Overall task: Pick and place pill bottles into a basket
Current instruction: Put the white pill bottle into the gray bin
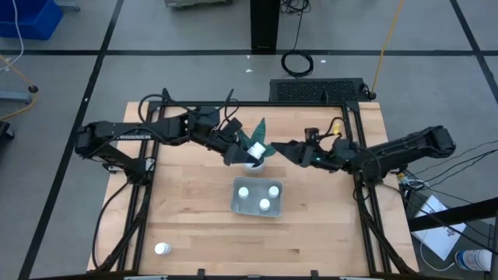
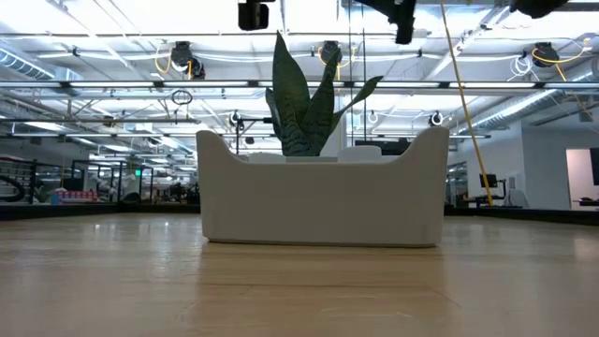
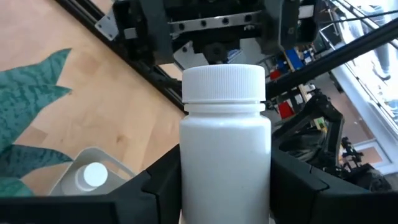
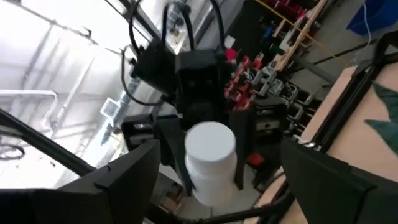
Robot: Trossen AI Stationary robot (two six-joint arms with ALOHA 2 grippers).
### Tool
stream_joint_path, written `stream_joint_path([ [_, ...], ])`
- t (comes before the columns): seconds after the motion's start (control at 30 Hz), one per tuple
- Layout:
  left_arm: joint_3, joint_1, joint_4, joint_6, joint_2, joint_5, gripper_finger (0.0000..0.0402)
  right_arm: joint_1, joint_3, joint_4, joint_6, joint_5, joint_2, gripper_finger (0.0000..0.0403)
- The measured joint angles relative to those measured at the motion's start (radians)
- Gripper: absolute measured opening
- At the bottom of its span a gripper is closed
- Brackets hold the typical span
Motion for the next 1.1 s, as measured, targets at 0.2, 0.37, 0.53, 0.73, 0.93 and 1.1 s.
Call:
stream_joint_path([
  [0.2, 0.0, -0.001, 0.0, -0.003, 0.0, -0.006, 0.0178, 0.0, 0.085, -0.012, -0.02, -0.044, 0.107, 0.0324],
  [0.37, 0.0, -0.007, 0.0, -0.007, 0.0, -0.006, 0.0183, 0.0, 0.135, -0.002, -0.024, -0.05, 0.172, 0.0326],
  [0.53, 0.0, -0.021, 0.0, -0.002, 0.0, -0.005, 0.019, -0.003, 0.164, 0.014, -0.049, -0.073, 0.195, 0.0325],
  [0.73, 0.0, -0.026, 0.0, 0.0, 0.0, -0.011, 0.018, -0.007, 0.167, 0.013, -0.034, -0.099, 0.202, 0.0298],
  [0.93, 0.0, -0.026, 0.002, 0.003, 0.0, -0.012, 0.0191, -0.007, 0.167, 0.026, -0.047, -0.115, 0.202, 0.022],
  [1.1, 0.0, -0.026, 0.0, 0.0, 0.0, -0.006, 0.0185, -0.008, 0.166, 0.031, -0.062, -0.12, 0.202, 0.015],
])
